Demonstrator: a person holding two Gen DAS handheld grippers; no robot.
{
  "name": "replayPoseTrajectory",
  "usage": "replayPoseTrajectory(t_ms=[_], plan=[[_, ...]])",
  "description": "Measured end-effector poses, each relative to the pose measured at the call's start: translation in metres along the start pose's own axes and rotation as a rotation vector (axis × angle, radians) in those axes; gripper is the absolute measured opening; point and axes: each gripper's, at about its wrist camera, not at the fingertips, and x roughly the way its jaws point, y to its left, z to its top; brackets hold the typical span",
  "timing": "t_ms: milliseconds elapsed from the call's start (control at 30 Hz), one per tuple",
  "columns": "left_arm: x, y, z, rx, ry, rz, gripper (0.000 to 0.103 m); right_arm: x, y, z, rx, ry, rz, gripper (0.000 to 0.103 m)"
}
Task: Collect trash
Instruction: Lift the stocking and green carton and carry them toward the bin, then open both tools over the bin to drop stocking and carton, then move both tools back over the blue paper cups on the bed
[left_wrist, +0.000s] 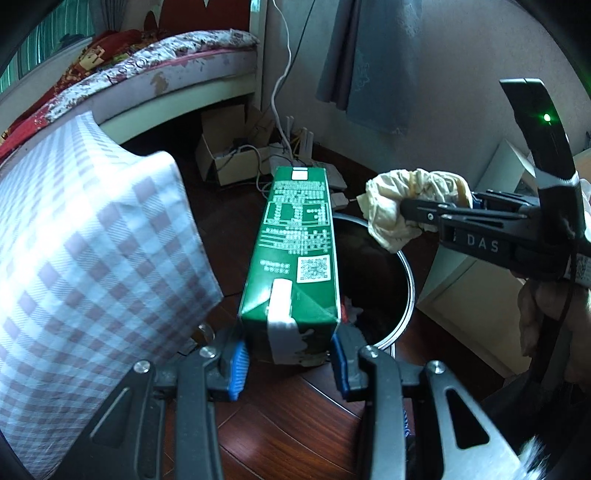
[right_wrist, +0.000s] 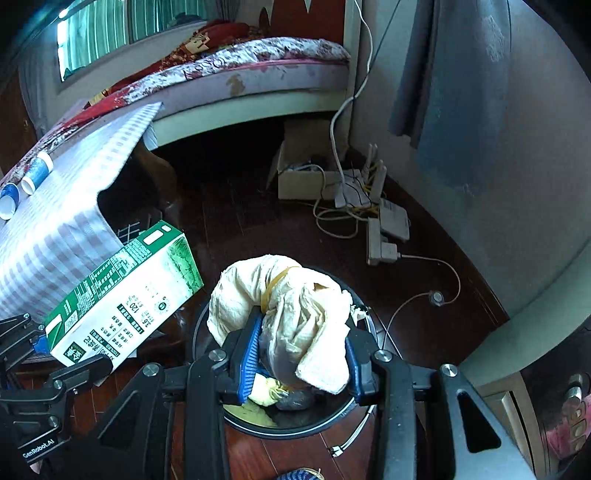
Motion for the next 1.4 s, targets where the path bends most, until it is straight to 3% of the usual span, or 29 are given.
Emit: replayPoseTrajectory(t_ms=[500, 567, 600, 633, 667, 700, 933, 1400], plan=[[0.055, -0.02, 0.011, 0.024, 0.108, -0.052, 0.039, 0.047, -0.021, -0.02, 0.037, 0.104, 0.021, 0.041], [0.062, -0.017, 0.013, 0.019, 0.125, -0.066, 0.042, 0.052, -0.02, -0.02, 0.026, 0.112, 0.026, 0.048], [0.066, -0.014, 0.014, 0.003, 0.136, -0.069, 0.062, 0.055, -0.02, -0.021, 0.021, 0.123, 0.023, 0.056], [0.07, -0.01, 0.014, -0.016, 0.139, -0.048, 0.077, 0.061, -0.02, -0.022, 0.013, 0.15, -0.001, 0.082], [0.07, -0.006, 0.012, -0.033, 0.128, -0.019, 0.099, 0.064, -0.022, -0.023, 0.008, 0.153, -0.034, 0.099], [0.069, -0.002, 0.011, -0.053, 0.115, -0.001, 0.102, 0.064, -0.025, -0.024, 0.011, 0.143, -0.057, 0.099], [0.074, 0.011, -0.003, -0.101, 0.105, 0.096, 0.102, 0.072, -0.033, -0.032, 0.032, 0.196, -0.082, 0.102], [0.066, 0.024, -0.005, -0.108, 0.086, 0.143, 0.102, 0.064, -0.014, -0.027, -0.026, 0.164, -0.062, 0.102]])
